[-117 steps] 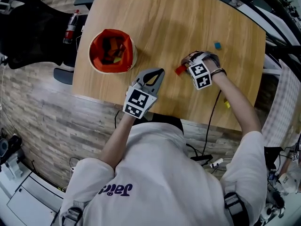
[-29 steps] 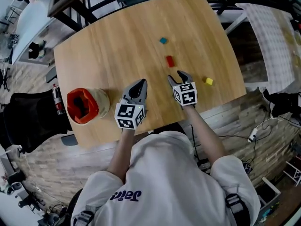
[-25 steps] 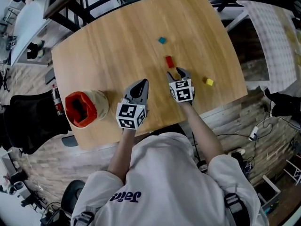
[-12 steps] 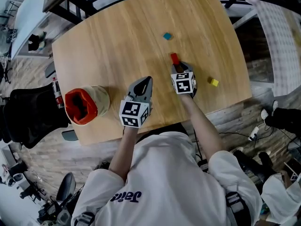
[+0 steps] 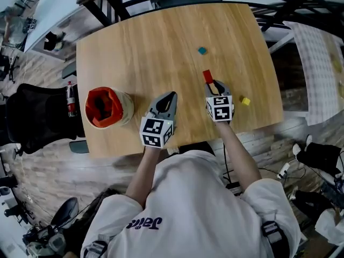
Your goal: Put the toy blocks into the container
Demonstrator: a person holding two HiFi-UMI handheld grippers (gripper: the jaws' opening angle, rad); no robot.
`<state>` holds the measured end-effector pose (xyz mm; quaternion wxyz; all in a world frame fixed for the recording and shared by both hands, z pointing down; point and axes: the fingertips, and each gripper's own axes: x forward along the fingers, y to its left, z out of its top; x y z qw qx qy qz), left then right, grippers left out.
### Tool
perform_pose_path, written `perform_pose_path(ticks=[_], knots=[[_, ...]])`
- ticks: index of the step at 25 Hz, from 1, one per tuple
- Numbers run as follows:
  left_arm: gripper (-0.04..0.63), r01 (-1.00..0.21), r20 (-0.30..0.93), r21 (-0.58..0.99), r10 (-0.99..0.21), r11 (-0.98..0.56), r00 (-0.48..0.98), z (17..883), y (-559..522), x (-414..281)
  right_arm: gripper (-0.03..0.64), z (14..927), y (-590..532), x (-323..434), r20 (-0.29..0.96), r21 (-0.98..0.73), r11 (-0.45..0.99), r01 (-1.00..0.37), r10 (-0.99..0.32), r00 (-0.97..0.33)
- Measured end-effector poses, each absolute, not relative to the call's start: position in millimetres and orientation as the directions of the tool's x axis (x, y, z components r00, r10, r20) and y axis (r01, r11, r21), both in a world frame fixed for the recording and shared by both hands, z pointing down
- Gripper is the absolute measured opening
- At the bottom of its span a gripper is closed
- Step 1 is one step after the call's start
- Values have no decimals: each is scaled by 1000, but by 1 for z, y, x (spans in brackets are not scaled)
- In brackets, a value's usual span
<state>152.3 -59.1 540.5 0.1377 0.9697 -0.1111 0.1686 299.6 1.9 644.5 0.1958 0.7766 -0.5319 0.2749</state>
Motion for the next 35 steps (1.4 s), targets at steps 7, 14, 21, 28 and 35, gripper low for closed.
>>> perform_pose_path(ticks=[7,14,21,28,35], knots=[[6,-349,289,220,-281,-911,915,504,-63,88,132,572,-13,223,548,-32,-255,-967,-813,196],[6,-480,233,190,-436,-857,870,481,-92,-6,132,517,-69,104,452,-43,-21,-999,-892,0],[6,-615,214,183,-579,-767,787,471,-120,-86,132,496,-126,0,430,-39,218,-975,-877,-213],[6,-699,219,195,-664,-688,715,474,-140,-132,132,503,-175,-65,480,-31,382,-924,-805,-349],[6,-721,238,232,-681,-653,693,481,-151,-145,133,521,-212,-90,550,-8,452,-892,-743,-382]])
